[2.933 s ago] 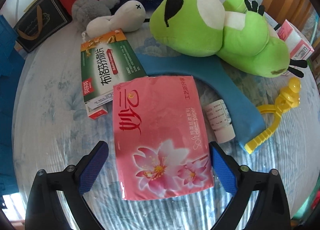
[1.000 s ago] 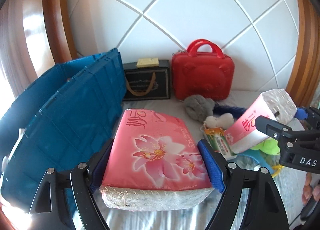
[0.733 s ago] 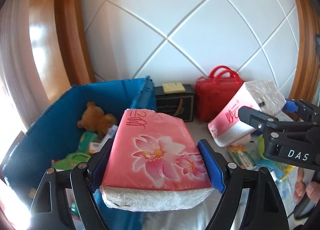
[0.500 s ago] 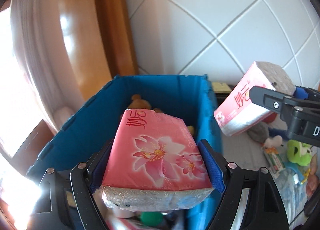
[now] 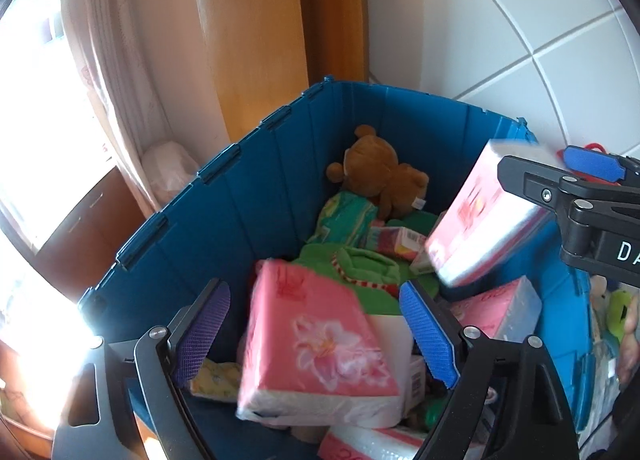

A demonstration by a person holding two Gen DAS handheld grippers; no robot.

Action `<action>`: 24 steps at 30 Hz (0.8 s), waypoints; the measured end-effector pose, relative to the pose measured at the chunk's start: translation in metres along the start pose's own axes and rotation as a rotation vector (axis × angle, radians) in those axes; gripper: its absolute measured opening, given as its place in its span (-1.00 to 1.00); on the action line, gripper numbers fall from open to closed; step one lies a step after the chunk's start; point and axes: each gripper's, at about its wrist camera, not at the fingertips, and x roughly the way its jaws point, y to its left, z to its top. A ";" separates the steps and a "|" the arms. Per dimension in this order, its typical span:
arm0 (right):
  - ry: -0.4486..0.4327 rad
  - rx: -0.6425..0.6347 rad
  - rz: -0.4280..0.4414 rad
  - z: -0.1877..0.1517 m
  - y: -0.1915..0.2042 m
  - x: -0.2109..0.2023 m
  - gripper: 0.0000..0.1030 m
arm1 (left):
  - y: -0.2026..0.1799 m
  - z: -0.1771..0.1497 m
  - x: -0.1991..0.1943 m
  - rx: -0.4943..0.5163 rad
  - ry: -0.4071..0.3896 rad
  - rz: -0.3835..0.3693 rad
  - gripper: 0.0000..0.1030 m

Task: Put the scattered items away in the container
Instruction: 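Carry both packs over the blue crate and open both tools to drop them, then move both tools back from the crate toward the remaining items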

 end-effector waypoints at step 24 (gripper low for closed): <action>-0.030 0.181 -0.225 -0.056 -0.108 -0.090 0.94 | -0.120 -0.019 -0.046 0.162 -0.045 -0.184 0.73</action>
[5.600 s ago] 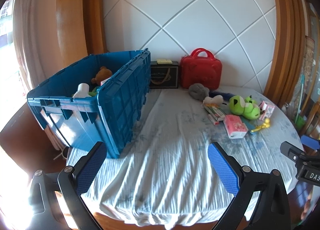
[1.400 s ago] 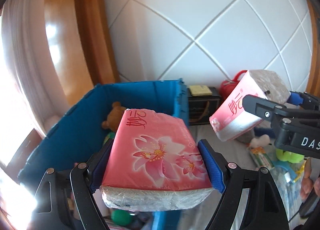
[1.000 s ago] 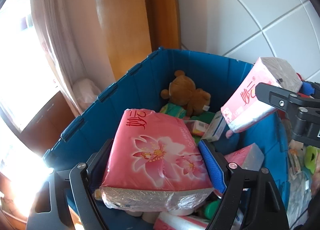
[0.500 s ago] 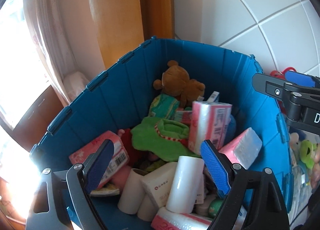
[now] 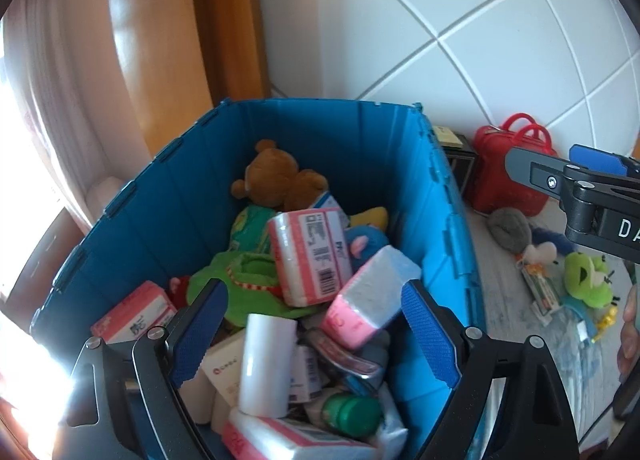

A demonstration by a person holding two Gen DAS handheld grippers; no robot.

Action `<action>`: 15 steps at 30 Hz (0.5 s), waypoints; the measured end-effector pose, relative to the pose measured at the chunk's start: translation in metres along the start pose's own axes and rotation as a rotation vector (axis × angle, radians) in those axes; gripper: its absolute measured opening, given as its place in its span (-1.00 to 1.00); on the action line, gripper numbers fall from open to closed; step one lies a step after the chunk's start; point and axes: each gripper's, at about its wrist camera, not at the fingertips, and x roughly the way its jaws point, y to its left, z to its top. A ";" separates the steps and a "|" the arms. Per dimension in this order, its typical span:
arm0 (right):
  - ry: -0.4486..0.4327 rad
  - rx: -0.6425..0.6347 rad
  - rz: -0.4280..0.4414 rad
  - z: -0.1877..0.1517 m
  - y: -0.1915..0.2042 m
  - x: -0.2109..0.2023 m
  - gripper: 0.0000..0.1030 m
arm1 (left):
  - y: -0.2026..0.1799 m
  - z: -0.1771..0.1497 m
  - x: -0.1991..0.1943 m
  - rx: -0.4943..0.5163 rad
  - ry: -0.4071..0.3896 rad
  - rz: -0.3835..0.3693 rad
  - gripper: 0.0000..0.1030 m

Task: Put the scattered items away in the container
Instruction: 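Move both tools back from the crate toward the remaining items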

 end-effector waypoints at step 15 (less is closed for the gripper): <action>0.006 0.223 -0.153 -0.095 -0.186 -0.073 0.99 | -0.180 -0.019 -0.029 0.187 -0.016 -0.153 0.74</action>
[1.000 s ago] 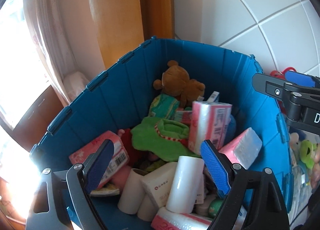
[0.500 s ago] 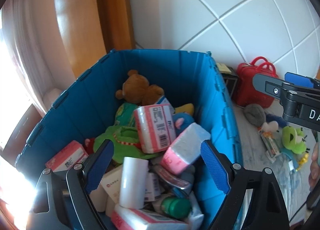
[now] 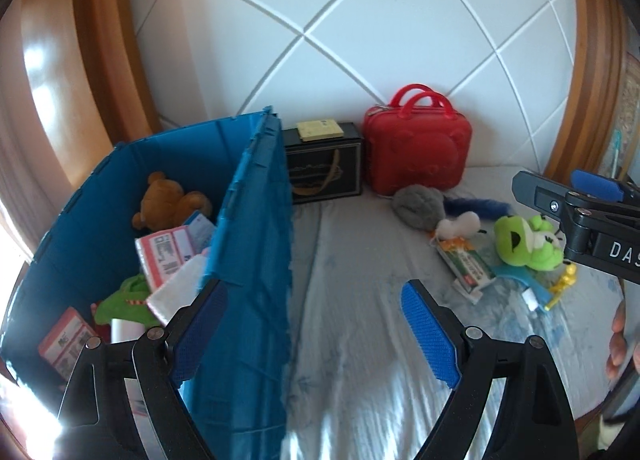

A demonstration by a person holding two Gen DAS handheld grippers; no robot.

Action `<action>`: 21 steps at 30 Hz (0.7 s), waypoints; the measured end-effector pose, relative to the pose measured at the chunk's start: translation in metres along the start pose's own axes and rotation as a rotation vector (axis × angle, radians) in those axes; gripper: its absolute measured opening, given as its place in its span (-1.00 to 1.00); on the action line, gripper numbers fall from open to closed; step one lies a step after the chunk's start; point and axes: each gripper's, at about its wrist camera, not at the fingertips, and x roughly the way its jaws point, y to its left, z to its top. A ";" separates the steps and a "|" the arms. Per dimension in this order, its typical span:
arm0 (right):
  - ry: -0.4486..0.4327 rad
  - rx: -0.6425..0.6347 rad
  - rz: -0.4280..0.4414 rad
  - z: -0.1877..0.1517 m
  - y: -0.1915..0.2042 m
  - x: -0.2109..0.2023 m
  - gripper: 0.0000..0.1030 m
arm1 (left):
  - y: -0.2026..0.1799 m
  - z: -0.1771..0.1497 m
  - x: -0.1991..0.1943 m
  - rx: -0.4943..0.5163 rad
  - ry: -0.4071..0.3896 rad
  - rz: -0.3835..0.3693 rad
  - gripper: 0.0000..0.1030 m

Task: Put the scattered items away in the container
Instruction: 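Move both tools back from the crate toward the remaining items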

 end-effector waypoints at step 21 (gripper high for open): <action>0.315 0.243 -0.227 -0.168 -0.311 0.044 0.99 | -0.247 -0.069 0.140 0.046 0.247 -0.125 0.75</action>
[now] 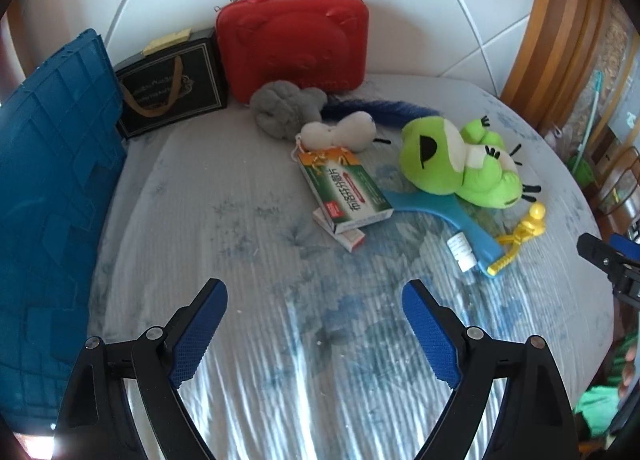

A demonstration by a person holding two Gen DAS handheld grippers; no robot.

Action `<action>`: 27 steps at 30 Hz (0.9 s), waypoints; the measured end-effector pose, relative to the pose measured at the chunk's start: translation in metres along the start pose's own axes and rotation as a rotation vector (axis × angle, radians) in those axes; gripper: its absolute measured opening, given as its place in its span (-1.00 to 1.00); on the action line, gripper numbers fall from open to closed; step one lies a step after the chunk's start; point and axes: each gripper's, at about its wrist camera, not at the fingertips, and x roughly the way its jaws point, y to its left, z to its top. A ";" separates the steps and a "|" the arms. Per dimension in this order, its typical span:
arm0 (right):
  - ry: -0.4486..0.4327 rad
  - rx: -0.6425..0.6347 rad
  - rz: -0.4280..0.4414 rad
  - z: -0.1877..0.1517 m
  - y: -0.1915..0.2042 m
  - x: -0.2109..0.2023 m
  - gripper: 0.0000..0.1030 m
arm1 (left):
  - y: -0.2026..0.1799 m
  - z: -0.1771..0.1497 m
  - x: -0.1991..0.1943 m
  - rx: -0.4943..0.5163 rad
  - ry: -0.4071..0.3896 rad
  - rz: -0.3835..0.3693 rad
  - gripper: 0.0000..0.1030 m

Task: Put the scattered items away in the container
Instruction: 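Move both tools back from the crate toward the remaining items, then grasp the green frog plush with the right tool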

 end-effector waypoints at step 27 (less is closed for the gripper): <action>0.127 0.134 0.119 0.131 -0.068 0.140 0.99 | -0.137 0.141 0.144 0.108 0.056 -0.071 0.75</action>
